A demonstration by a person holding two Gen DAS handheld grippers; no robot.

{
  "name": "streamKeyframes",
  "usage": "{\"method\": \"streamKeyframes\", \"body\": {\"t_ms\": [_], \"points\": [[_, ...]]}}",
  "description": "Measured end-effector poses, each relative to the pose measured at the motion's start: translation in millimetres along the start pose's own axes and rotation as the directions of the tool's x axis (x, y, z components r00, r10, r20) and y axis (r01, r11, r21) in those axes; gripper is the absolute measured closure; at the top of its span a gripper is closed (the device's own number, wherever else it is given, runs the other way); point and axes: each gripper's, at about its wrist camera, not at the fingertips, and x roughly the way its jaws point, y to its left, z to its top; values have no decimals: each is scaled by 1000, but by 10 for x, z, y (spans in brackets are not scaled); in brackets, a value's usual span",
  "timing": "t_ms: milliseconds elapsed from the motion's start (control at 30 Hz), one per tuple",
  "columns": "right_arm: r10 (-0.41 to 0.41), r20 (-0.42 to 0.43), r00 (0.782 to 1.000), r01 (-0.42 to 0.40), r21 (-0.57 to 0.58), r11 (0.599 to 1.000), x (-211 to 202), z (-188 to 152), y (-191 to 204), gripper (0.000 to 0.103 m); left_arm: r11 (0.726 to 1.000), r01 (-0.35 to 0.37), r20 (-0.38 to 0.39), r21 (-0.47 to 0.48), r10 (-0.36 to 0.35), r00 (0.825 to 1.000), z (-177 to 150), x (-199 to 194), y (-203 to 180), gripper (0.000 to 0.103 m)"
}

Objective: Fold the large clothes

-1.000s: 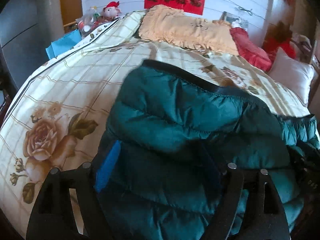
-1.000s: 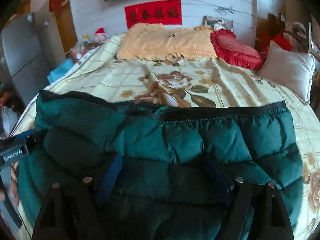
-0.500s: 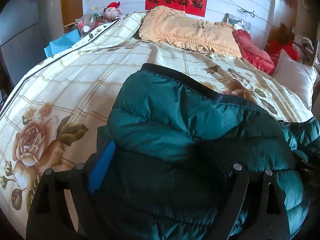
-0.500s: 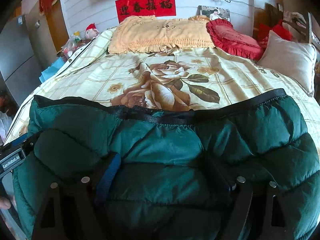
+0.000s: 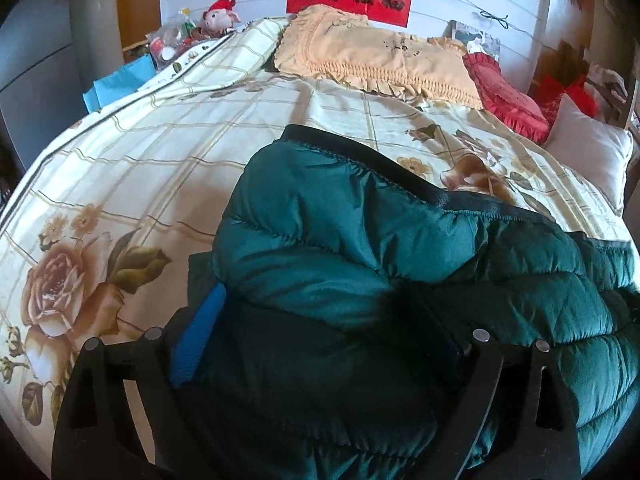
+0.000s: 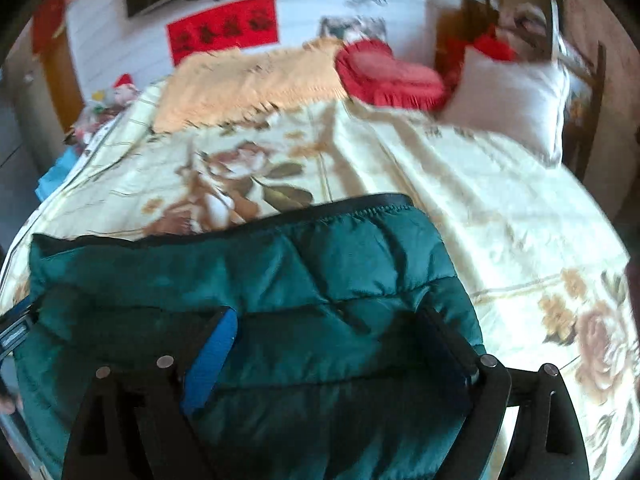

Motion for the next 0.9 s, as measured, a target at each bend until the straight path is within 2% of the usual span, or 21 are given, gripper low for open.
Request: {"method": "streamKeyframes", "body": {"t_ms": [133, 267, 367, 467, 567, 700, 833, 900], "points": [[-31, -5, 999, 31, -18, 999, 198, 1, 39, 9, 999, 28, -4, -26, -28, 1000, 33, 67, 34, 8], [-56, -15, 998, 55, -42, 998, 212, -5, 87, 8, 1000, 18, 3, -20, -18, 1000, 33, 65, 13, 8], [-57, 11, 998, 57, -29, 998, -52, -24, 68, 9, 1000, 21, -11, -16, -22, 1000, 36, -13, 27, 8], [10, 93, 996, -7, -31, 1000, -513, -117, 95, 9, 999, 30, -21, -31, -31, 999, 25, -202, 78, 8], [83, 102, 991, -74, -93, 993, -843, -249, 185, 9, 997, 52, 6, -51, -52, 999, -44, -453, 114, 8], [93, 105, 990, -75, -165, 983, -1053, -462, 311, 9, 996, 90, 46, -10, -89, 995, -212, -762, 56, 8], [31, 76, 997, -17, -177, 984, -900, -597, 373, 9, 997, 69, 14, 39, -69, 998, -369, -716, -32, 8], [8, 19, 1000, -5, -165, 986, -683, -674, 353, 7, 997, 41, 9, 71, -42, 999, -449, -623, -76, 8]]}}
